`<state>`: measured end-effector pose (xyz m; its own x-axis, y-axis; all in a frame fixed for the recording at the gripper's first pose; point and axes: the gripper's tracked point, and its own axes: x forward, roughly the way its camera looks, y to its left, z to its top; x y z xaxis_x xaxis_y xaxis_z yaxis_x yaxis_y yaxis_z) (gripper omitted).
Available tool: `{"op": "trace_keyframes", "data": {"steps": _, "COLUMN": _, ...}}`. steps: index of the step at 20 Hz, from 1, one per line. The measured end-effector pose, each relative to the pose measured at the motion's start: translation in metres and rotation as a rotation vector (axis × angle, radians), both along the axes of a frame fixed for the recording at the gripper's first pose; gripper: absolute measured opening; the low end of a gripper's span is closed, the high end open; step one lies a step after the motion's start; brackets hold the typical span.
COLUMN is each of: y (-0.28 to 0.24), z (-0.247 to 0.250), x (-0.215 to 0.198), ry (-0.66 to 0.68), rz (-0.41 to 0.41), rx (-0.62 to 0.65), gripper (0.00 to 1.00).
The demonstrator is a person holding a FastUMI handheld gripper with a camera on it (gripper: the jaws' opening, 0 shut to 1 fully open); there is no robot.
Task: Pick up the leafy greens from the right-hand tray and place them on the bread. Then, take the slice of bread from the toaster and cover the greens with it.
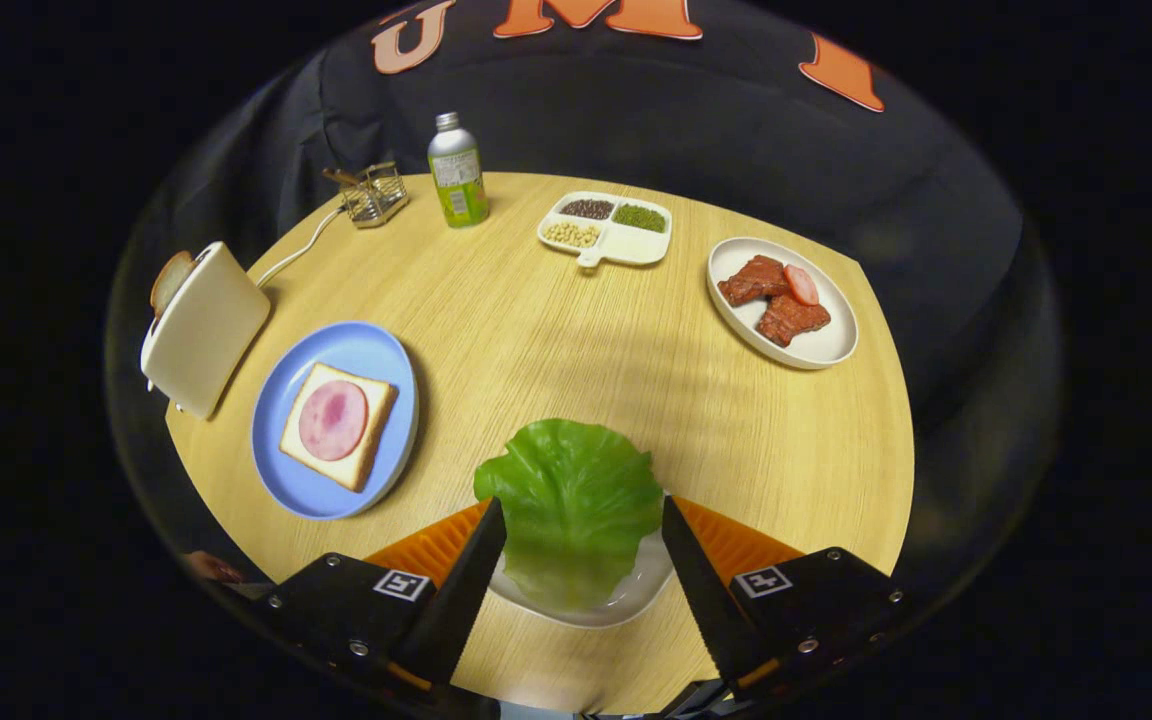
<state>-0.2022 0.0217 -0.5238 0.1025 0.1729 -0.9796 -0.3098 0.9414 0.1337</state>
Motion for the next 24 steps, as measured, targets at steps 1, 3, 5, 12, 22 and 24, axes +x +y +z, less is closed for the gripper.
{"op": "trace_keyframes", "data": {"steps": 1, "y": 0.003, "z": -0.004, "x": -0.007, "ry": 0.028, "rz": 0.019, "rx": 0.011, "gripper": 0.91}}
{"op": "trace_keyframes", "data": {"steps": 3, "y": 0.004, "z": -0.015, "x": -0.018, "ry": 0.070, "rz": 0.052, "rx": 0.008, "gripper": 0.86}}
{"op": "trace_keyframes", "data": {"steps": 5, "y": 0.002, "z": -0.026, "x": -0.019, "ry": 0.081, "rz": 0.084, "rx": -0.023, "gripper": 0.83}}
{"op": "trace_keyframes", "data": {"steps": 12, "y": 0.003, "z": -0.051, "x": -0.026, "ry": 0.137, "rz": 0.092, "rx": -0.063, "gripper": 0.77}}
{"op": "trace_keyframes", "data": {"steps": 22, "y": 0.002, "z": -0.053, "x": -0.024, "ry": 0.159, "rz": -0.050, "rx": -0.046, "gripper": 0.38}}
{"op": "trace_keyframes", "data": {"steps": 24, "y": 0.001, "z": -0.052, "x": -0.024, "ry": 0.155, "rz": -0.092, "rx": -0.049, "gripper": 0.22}}
